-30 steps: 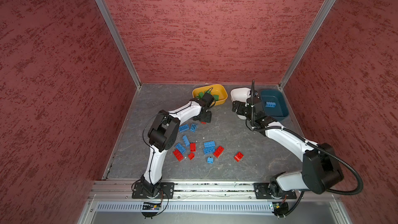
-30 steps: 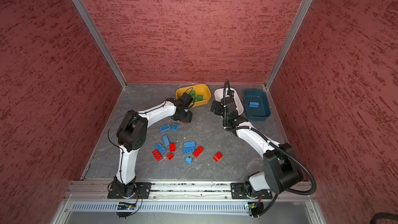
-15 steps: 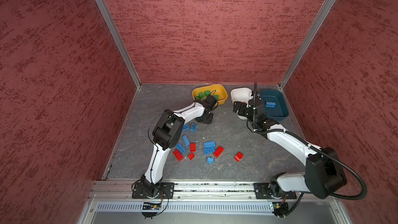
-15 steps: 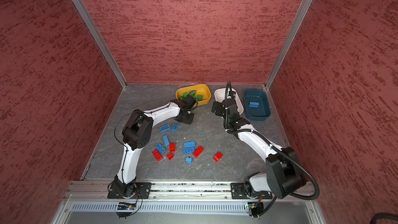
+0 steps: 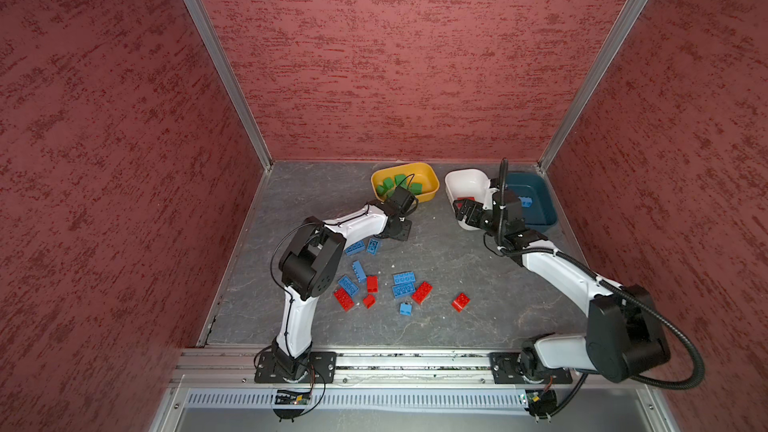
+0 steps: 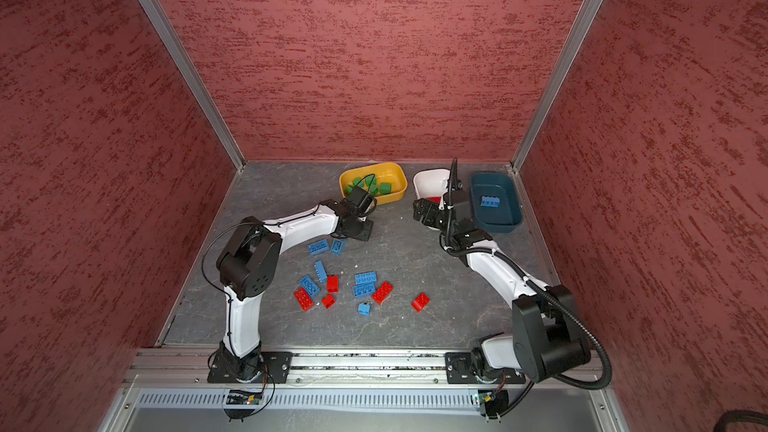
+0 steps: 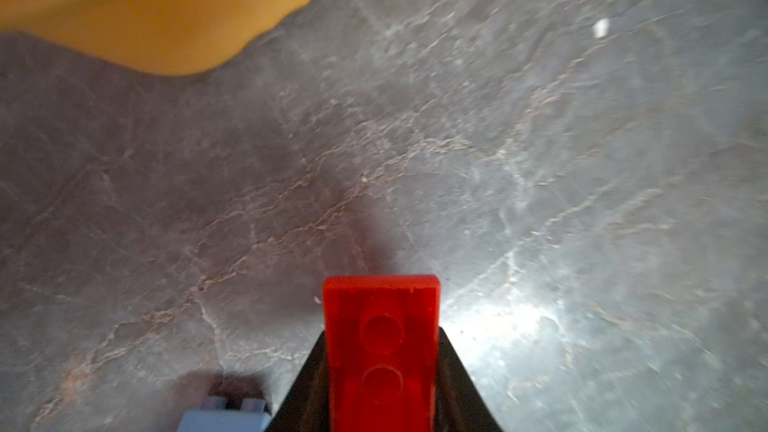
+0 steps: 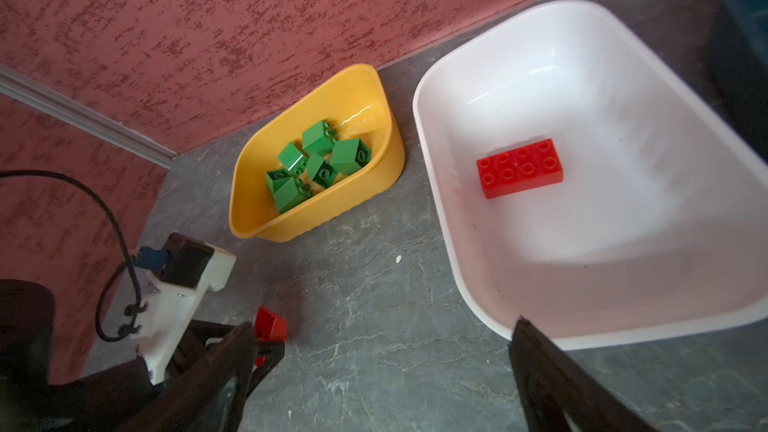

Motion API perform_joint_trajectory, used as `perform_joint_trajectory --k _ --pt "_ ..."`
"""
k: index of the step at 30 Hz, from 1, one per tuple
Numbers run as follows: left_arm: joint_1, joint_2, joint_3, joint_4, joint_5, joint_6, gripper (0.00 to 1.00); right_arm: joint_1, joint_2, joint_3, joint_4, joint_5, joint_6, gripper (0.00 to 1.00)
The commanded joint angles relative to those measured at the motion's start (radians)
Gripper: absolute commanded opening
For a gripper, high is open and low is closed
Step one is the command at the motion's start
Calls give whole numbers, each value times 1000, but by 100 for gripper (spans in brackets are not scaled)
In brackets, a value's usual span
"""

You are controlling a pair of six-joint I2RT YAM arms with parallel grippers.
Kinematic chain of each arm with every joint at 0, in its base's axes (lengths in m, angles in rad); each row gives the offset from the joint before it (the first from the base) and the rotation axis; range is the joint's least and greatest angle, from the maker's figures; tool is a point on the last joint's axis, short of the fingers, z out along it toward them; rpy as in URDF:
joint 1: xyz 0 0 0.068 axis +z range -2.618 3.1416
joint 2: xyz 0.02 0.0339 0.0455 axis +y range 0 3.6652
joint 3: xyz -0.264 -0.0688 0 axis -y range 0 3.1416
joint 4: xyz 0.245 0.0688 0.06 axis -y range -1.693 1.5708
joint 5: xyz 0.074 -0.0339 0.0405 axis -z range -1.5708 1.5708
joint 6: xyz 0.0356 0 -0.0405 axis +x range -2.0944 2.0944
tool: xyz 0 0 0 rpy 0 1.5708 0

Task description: Sort the legos into containers by color

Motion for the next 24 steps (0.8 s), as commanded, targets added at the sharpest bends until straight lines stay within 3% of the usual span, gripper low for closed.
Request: perform_joint_trajectory --k 1,8,13,20,24 --pt "-21 -71 -3 162 56 86 14 -40 -12 8 18 -239 2 95" --pt "-34 -89 19 261 196 150 12 -47 39 88 -45 -454 8 91" --pt "-79 -108 -17 373 178 220 11 -47 79 95 6 -547 68 85" --pt "-109 -130 -57 449 284 266 11 -47 163 128 34 -562 123 72" --pt "-132 -148 -94 509 284 302 11 -45 210 156 20 -589 130 57"
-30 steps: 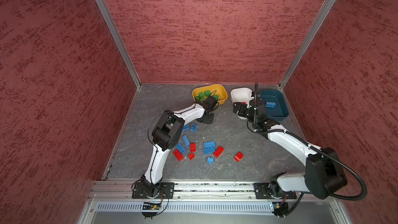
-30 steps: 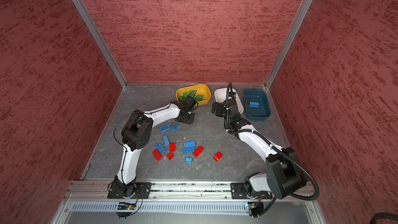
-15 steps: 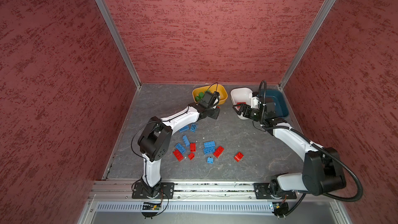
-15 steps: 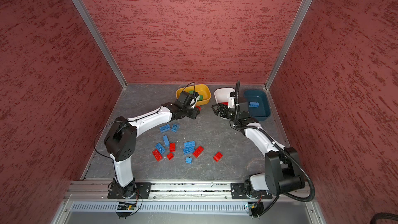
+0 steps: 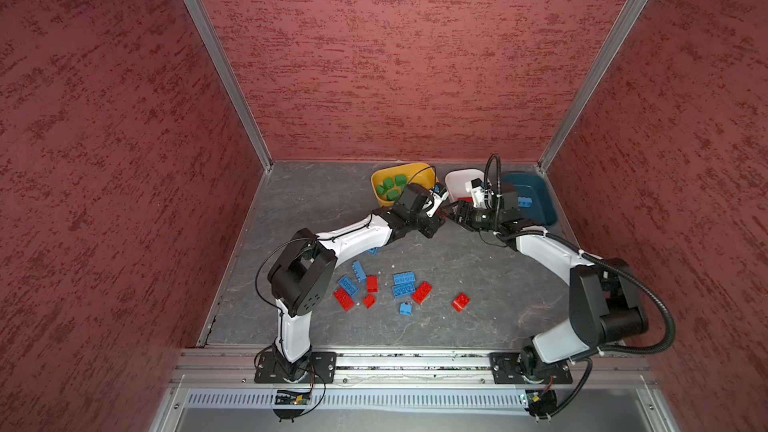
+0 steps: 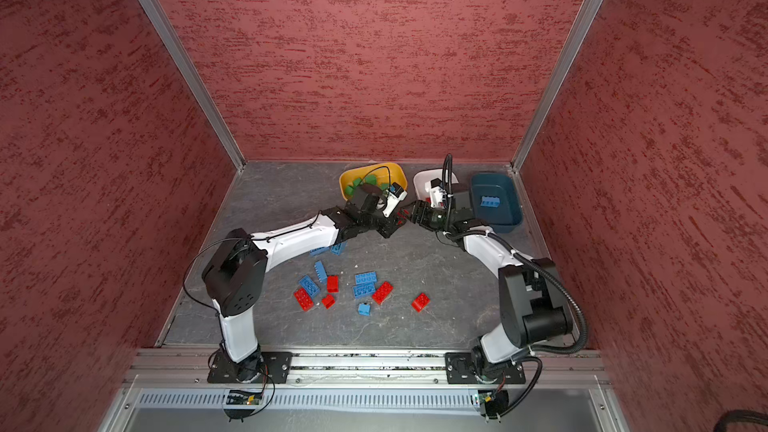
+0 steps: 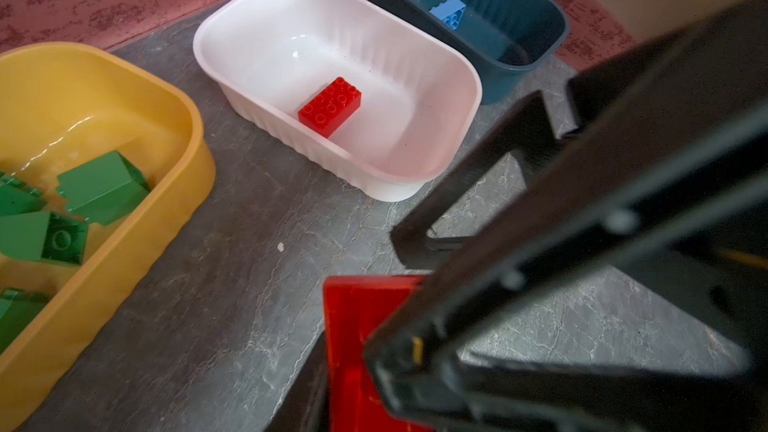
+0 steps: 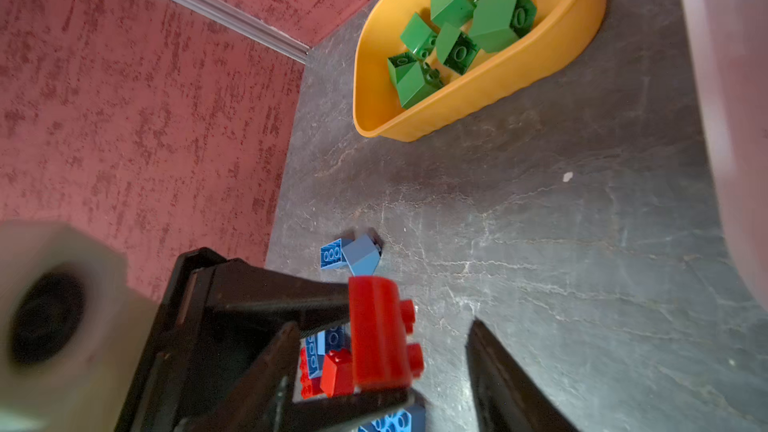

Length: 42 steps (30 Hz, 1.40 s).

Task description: Sort the legos into containers by color

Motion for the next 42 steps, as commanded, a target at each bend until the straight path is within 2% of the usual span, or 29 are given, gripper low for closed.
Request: perform_joint_trajectory --k 1,11,15,19,20,21,23,25,27,31,35,40,42 --pt "-14 -43 -19 87 30 53 10 2 20 41 21 -43 16 55" --pt "-17 -24 4 74 6 67 10 1 1 10 16 -84 -11 38" --pt "-17 -21 7 75 6 51 10 -1 -13 -6 30 -59 -8 25" --pt "-17 -20 14 59 -13 47 12 -2 -27 -11 42 -10 -8 8" --pt "-18 -19 22 44 -18 45 16 -2 -30 -8 42 7 -12 2" --pt "-17 -17 29 29 -35 39 23 -2 -31 -7 43 21 -15 0" --pt "-13 -14 43 2 -68 16 56 -12 -31 -2 48 57 -17 0" --pt "-7 -18 39 -3 -85 3 84 -24 -30 3 55 96 -10 0" --pt "-1 -27 23 7 -95 -7 97 -44 -25 7 70 143 4 0" --pt "10 -63 -41 21 -116 -29 99 -100 17 37 100 202 9 0" --pt "29 -114 -116 35 -140 -56 99 -143 112 134 62 222 -24 0" --pt "59 -167 -192 32 -160 -102 99 -142 189 241 -7 152 -78 0" --pt "71 -186 -222 32 -169 -128 100 -128 181 234 -17 141 -98 5"
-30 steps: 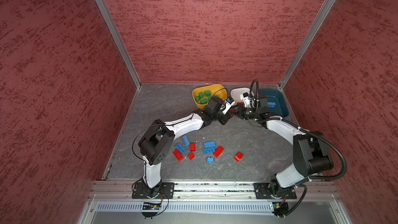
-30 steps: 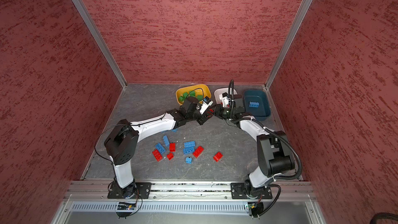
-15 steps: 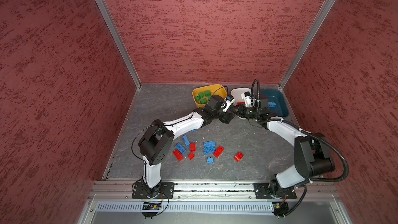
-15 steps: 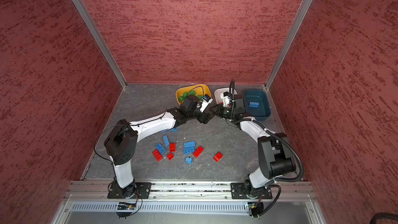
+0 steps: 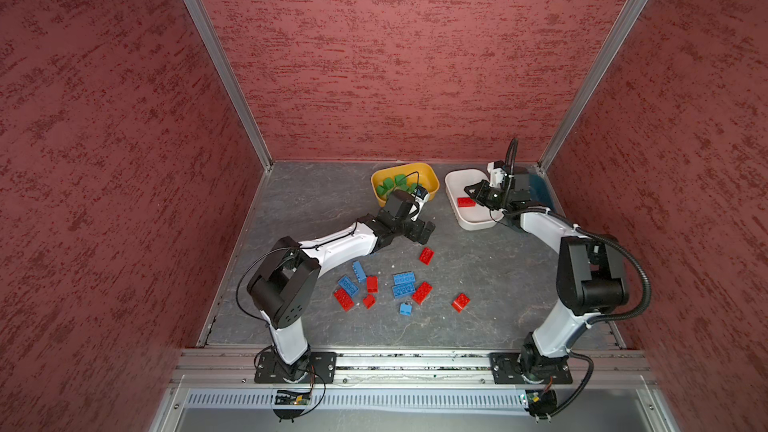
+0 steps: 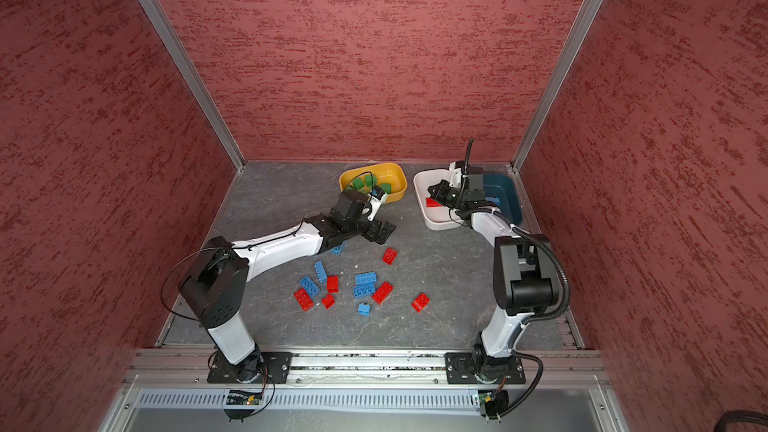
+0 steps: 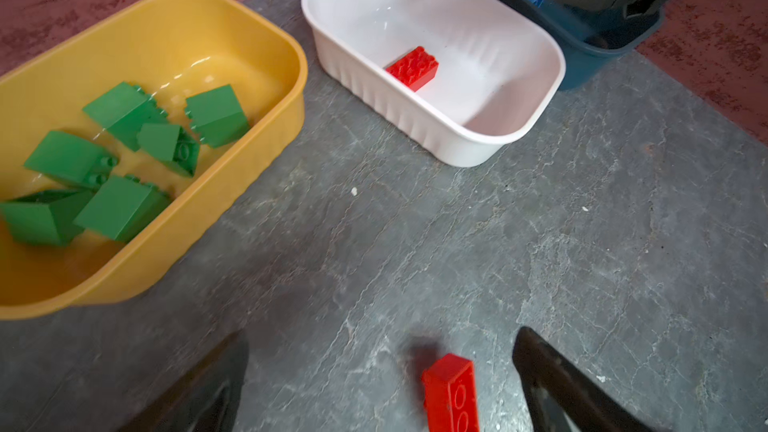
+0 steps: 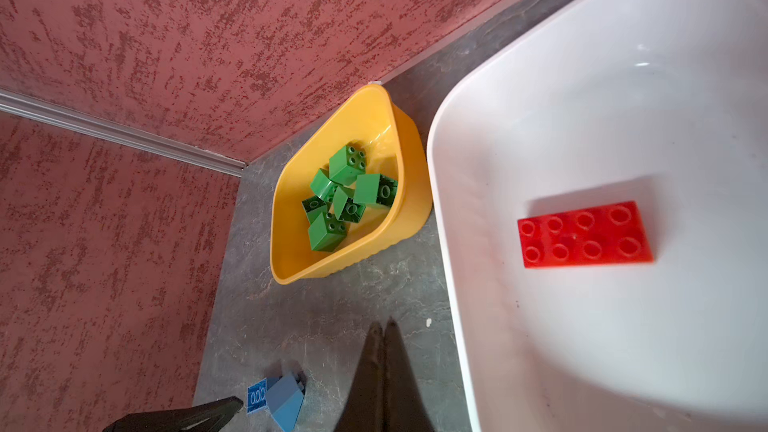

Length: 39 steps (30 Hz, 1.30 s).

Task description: Sort the legos into containers by color

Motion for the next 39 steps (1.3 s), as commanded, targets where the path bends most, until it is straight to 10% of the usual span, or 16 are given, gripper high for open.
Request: perform_joint_trajectory --k 1,15,22,39 --pt "25 -49 -43 12 -30 -68 100 30 -19 10 -48 -28 -69 10" --pt "125 -163 -138 78 -210 -256 99 425 -133 -196 -354 325 -217 98" --pt "139 -165 -150 88 -194 -279 100 511 -35 -113 -442 410 -267 96" --pt "148 -168 -174 92 -202 -306 100 606 97 -2 -566 588 -231 55"
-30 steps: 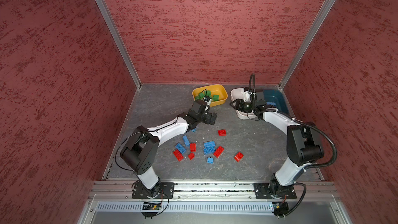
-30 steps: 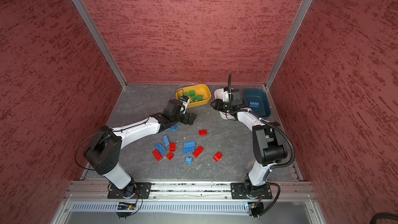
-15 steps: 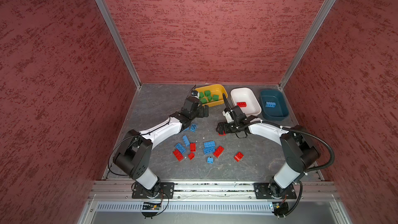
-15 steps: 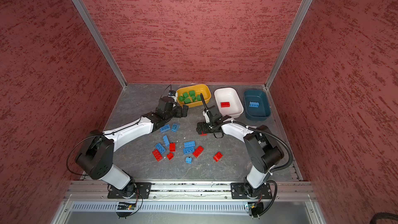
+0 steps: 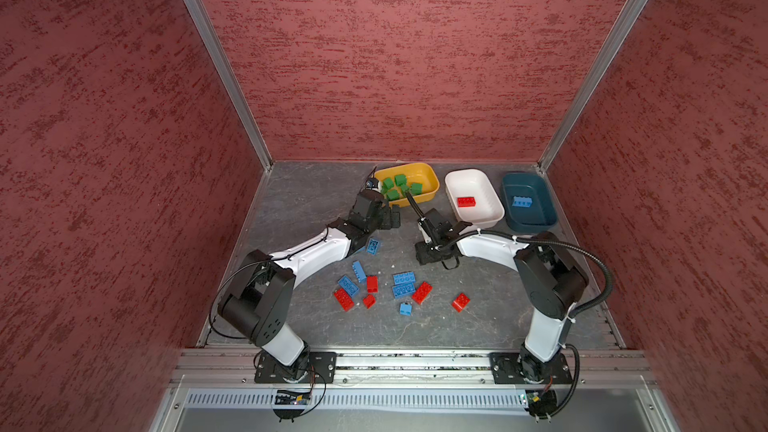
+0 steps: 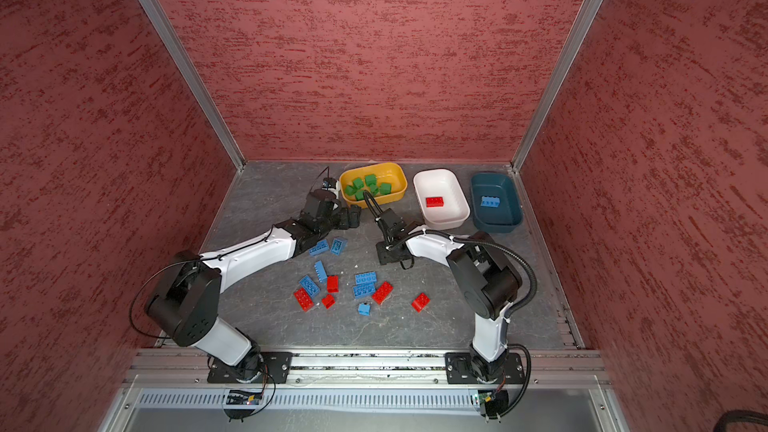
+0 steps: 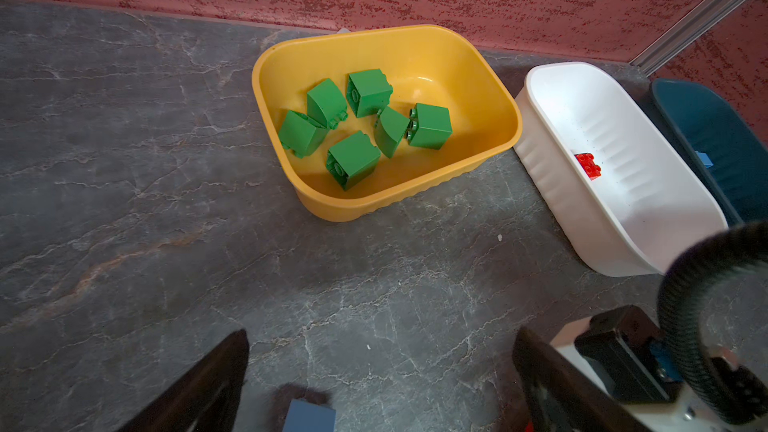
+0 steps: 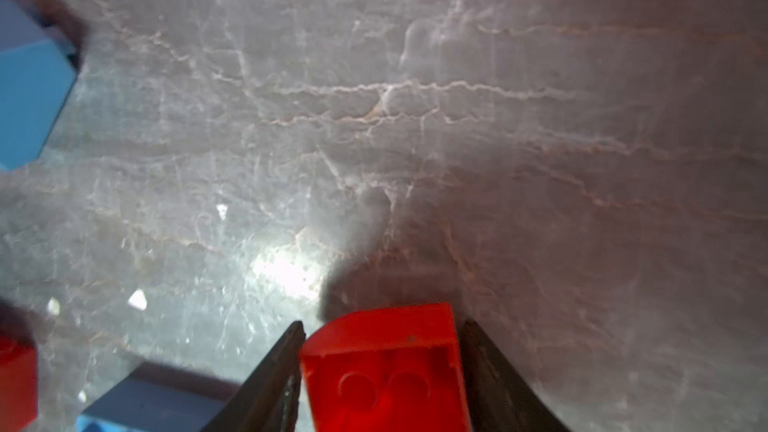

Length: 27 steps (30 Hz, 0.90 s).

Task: Sort the legos into containers by color
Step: 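Release the red brick into the white tub with the right gripper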

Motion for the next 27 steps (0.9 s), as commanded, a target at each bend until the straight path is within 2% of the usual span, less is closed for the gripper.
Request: perform_joint_trajectory --k 1,5,8,13,18,23,25,27 --pt "3 -18 -3 22 5 -2 100 7 -7 18 -43 59 -10 53" --pt "3 -19 -2 22 -5 -6 100 4 -44 12 -35 75 -31 43" --pt "4 -25 -2 27 -12 -16 100 -10 -82 14 -24 88 -52 40" --pt "16 -44 -17 54 -6 -56 100 -116 -166 25 13 79 -69 36" --pt "48 -64 -34 68 25 -124 99 -286 -195 62 109 65 -78 36" --pt "79 -72 -34 46 50 -168 100 -426 -108 153 178 47 -60 36" --pt "85 -72 -27 22 51 -179 99 -445 -58 206 165 75 -75 40" --pt "91 -74 -27 12 56 -181 100 -453 -10 259 135 115 -82 48"
